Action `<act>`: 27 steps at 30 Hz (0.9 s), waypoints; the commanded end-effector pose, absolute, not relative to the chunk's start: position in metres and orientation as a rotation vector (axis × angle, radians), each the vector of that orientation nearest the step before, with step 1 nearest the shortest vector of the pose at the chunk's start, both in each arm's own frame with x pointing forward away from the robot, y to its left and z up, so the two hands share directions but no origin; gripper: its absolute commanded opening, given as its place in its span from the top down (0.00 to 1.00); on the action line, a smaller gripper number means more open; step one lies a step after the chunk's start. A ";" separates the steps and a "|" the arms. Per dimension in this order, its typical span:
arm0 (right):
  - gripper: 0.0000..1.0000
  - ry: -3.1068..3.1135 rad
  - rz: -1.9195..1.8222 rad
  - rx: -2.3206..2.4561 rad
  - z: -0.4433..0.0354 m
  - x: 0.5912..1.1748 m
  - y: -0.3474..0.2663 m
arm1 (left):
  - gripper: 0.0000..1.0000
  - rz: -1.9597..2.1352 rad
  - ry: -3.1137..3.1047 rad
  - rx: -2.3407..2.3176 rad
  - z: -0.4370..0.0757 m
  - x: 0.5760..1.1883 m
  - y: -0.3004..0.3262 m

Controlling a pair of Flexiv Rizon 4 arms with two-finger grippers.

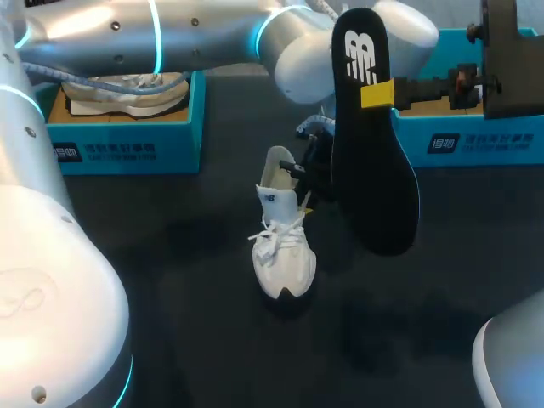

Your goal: Take the shoe out of the shoebox, open the shoe tongue, remove and reinsert the insole, then place the shoe into the shoebox

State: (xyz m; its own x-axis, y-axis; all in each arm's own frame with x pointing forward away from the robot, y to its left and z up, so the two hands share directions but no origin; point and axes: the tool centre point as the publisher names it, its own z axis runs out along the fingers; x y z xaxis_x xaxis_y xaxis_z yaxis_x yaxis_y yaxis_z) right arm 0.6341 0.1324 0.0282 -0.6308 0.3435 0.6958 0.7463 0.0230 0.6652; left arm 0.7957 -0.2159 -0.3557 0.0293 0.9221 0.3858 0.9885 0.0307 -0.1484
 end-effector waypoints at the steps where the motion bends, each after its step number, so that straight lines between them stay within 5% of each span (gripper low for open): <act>1: 1.00 -1.967 -1.635 -1.113 0.029 0.637 0.135 | 1.00 -0.237 -1.925 -1.909 -0.365 0.801 -0.228; 18: 1.00 -1.967 -1.635 -1.113 0.029 0.637 0.135 | 1.00 -0.177 -1.898 -1.845 -0.391 0.803 -0.241; 19: 1.00 -1.967 -1.635 -1.113 0.029 0.637 0.135 | 0.97 -0.175 -1.899 -1.845 -0.392 0.802 -0.241; 21: 1.00 -1.967 -1.635 -1.113 0.029 0.637 0.135 | 0.74 -0.168 -1.900 -1.841 -0.392 0.801 -0.242; 22: 1.00 -1.967 -1.635 -1.113 0.029 0.637 0.135 | 0.51 -0.161 -1.908 -1.836 -0.392 0.800 -0.241; 27: 1.00 -1.967 -1.635 -1.113 0.029 0.637 0.135 | 0.51 -0.161 -1.908 -1.836 -0.392 0.800 -0.241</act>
State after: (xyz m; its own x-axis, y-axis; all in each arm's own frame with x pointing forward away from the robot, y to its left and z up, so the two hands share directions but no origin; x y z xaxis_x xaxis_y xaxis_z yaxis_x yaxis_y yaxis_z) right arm 0.6341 0.1324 0.0282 -0.6308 0.3434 0.6958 0.7463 0.0230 0.6652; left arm 0.8004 -0.2427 -0.3916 0.0194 0.9074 0.4199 0.9655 0.0921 -0.2437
